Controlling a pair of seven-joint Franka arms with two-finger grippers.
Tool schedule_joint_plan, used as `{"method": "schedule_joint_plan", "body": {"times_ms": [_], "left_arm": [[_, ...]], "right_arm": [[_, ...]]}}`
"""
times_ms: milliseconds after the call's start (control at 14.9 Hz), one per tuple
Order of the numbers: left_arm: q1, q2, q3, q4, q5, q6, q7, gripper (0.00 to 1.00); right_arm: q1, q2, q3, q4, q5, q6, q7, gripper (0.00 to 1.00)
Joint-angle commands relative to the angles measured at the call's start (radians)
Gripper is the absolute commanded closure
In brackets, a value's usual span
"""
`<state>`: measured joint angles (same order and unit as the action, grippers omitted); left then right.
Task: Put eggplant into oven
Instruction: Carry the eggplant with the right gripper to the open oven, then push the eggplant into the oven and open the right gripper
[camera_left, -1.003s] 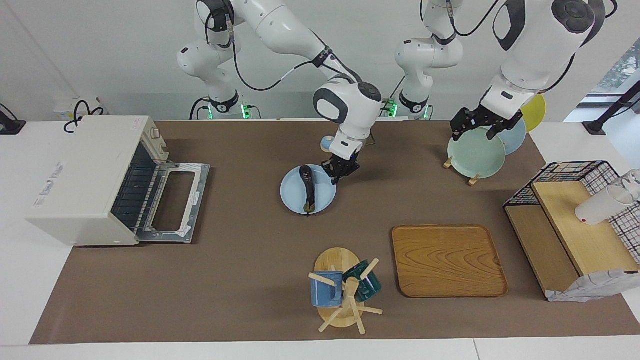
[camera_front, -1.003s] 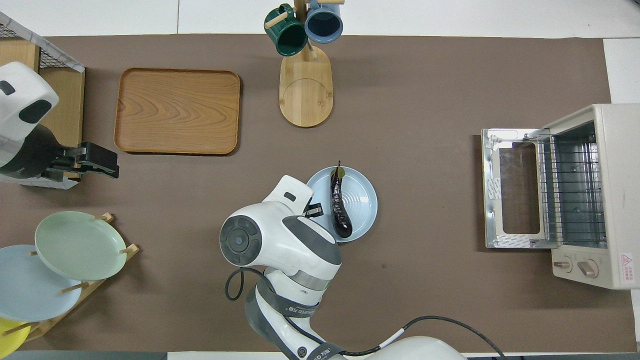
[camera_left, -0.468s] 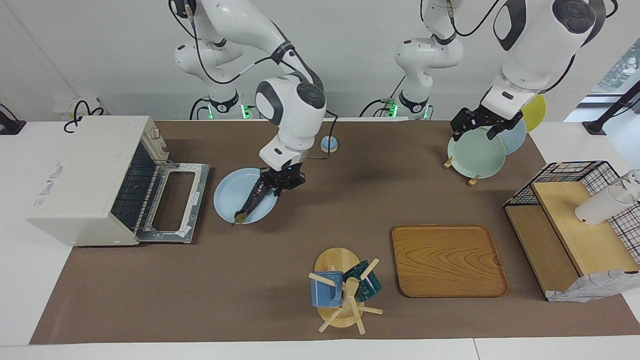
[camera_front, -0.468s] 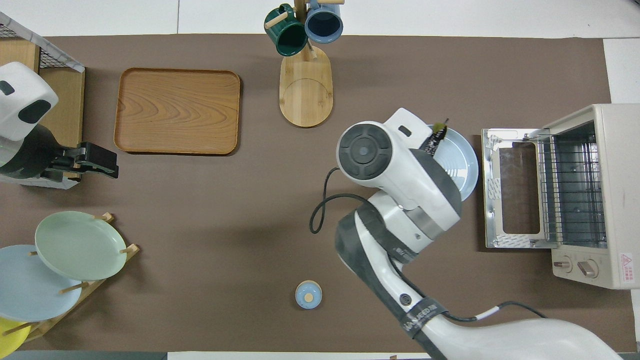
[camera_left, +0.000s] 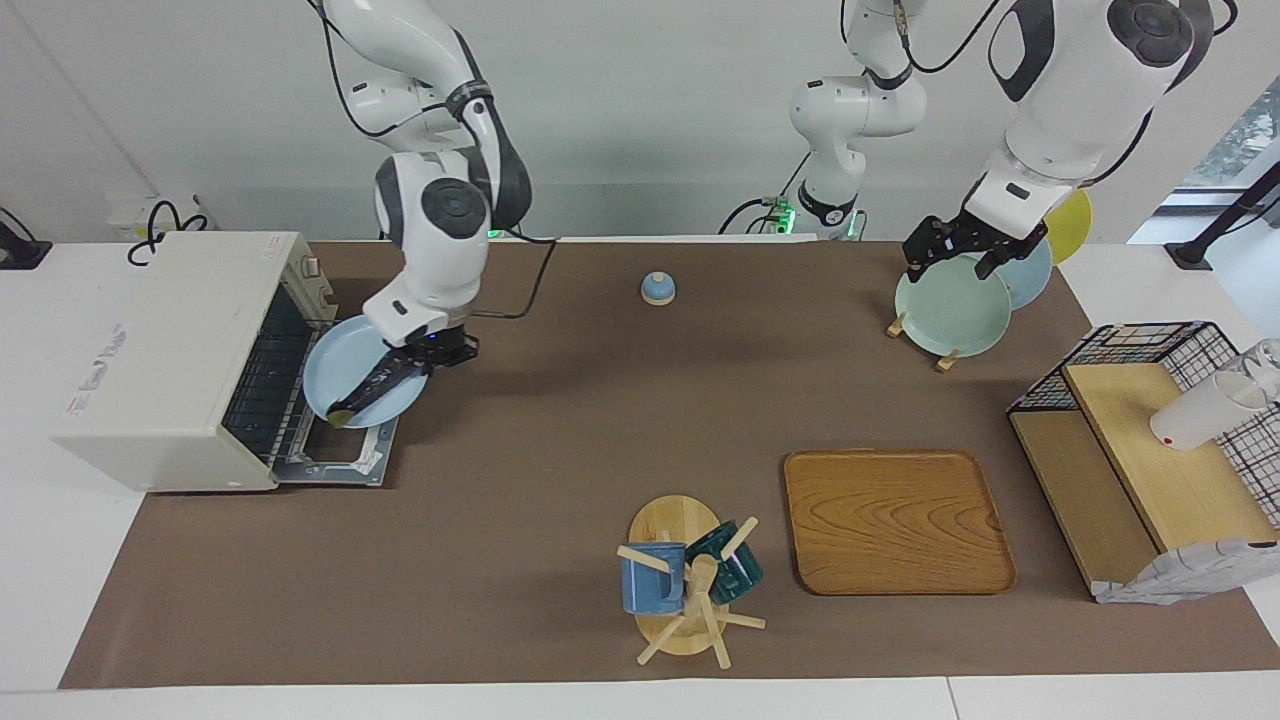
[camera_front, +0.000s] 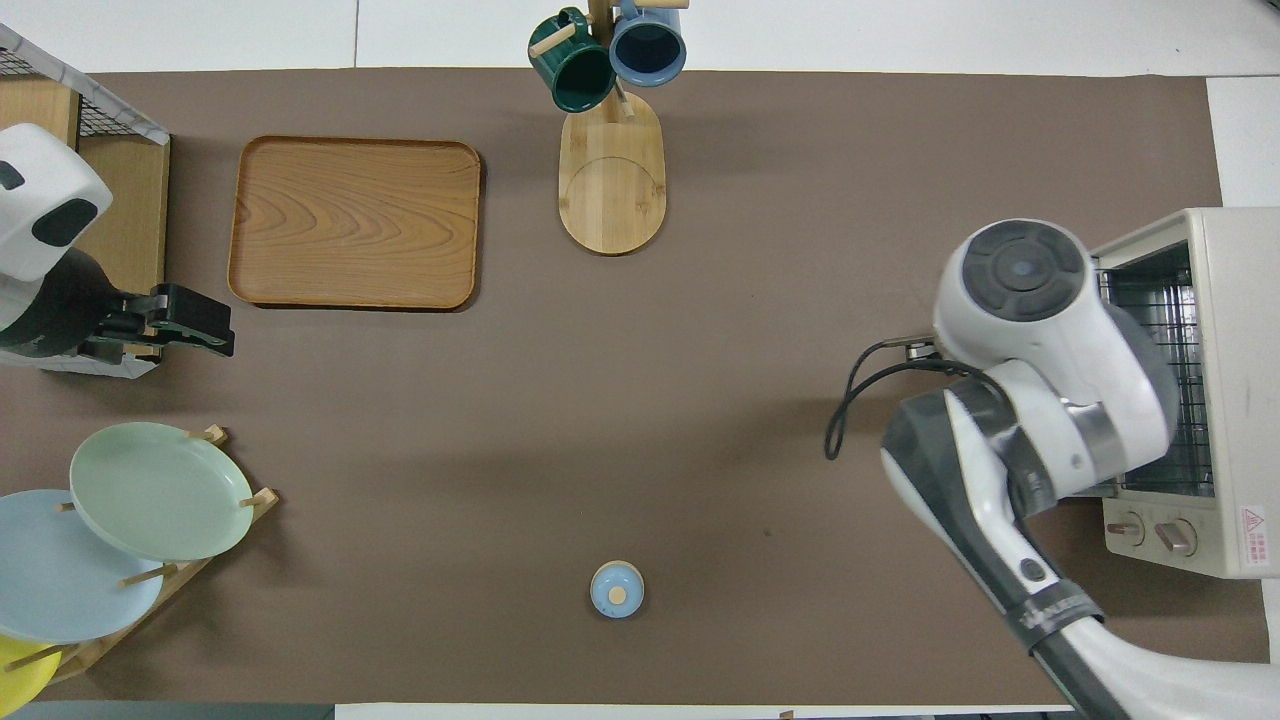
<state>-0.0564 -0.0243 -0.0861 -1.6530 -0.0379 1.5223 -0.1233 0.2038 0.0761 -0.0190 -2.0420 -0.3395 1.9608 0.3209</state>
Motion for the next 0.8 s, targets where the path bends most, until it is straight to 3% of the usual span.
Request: {"method": "schedule_joint_plan", "body": {"times_ms": [0,334,736], "left_arm": [[0.007,-0.003,-0.001,0.007,0.016,-0.013,0.005,0.00],[0.007,-0.003,-0.003,0.007,0.016,-0.013,0.005,0.00],[0.007,-0.003,-0.001,0.007,0.016,-0.013,0.005,0.00]], "right_arm": [[-0.093,-0.035,0.017,-0.046,-0.003,0.023,-0.103,1.00],[-0.200,-0.064,0.017,-0.122,-0.003,0.125,-0.232,1.00],[-0.241,-0.091,0.017,-0.218,-0.001,0.234,-0.243,1.00]]}}
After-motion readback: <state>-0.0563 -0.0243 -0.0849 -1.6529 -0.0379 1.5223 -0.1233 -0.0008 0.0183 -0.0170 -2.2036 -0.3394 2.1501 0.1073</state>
